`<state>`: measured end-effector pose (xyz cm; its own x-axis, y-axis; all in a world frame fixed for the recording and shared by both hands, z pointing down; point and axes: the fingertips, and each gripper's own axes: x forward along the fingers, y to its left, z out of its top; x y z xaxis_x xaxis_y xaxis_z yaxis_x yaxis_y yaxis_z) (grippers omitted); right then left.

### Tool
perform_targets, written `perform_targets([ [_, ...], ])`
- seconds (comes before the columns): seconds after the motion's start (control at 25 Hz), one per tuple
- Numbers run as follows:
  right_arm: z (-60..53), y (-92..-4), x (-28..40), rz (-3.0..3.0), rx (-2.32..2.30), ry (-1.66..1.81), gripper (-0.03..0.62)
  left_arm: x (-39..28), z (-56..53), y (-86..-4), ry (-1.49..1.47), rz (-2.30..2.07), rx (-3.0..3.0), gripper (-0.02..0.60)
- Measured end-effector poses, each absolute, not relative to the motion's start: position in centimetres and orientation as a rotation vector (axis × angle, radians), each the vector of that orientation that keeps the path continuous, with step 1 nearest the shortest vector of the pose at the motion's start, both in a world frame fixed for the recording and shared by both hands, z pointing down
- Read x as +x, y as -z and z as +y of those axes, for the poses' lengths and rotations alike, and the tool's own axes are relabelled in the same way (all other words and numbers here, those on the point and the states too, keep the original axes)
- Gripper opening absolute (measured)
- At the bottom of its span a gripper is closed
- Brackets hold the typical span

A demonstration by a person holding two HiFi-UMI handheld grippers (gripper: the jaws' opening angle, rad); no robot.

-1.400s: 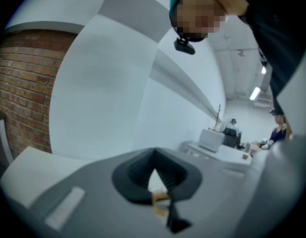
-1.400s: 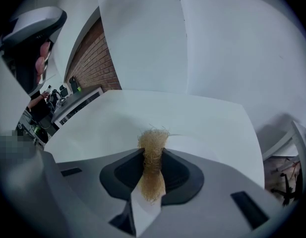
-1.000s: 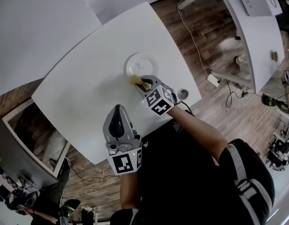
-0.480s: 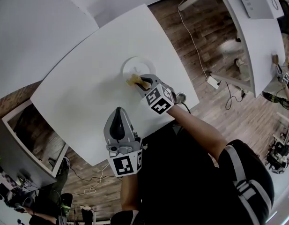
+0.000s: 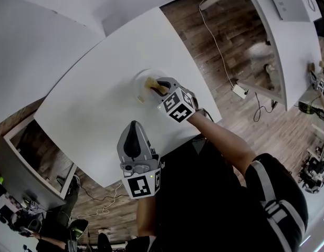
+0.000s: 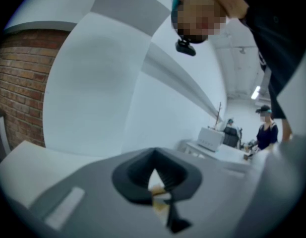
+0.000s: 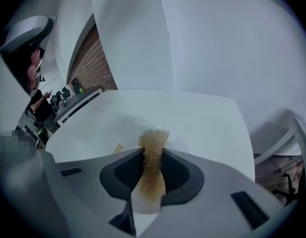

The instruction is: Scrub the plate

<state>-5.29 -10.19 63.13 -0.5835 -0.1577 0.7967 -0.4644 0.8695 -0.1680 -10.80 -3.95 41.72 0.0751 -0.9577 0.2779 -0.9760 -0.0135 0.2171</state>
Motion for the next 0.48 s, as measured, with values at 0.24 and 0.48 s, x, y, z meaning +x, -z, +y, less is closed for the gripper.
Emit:
perform_targets([
  [0.24, -12.0, -62.8, -4.5, -2.187, 0.471, -0.452, 0.081, -10.6, -5.0, -41.6, -0.073, -1.934, 2.008, 0.002],
  [0.48, -13.5, -62.6, -3.8, -2.18, 0.507, -0.452, 0.081, -10.7, -5.3, -41.5, -0.061, -1.939, 2.006, 0.002],
])
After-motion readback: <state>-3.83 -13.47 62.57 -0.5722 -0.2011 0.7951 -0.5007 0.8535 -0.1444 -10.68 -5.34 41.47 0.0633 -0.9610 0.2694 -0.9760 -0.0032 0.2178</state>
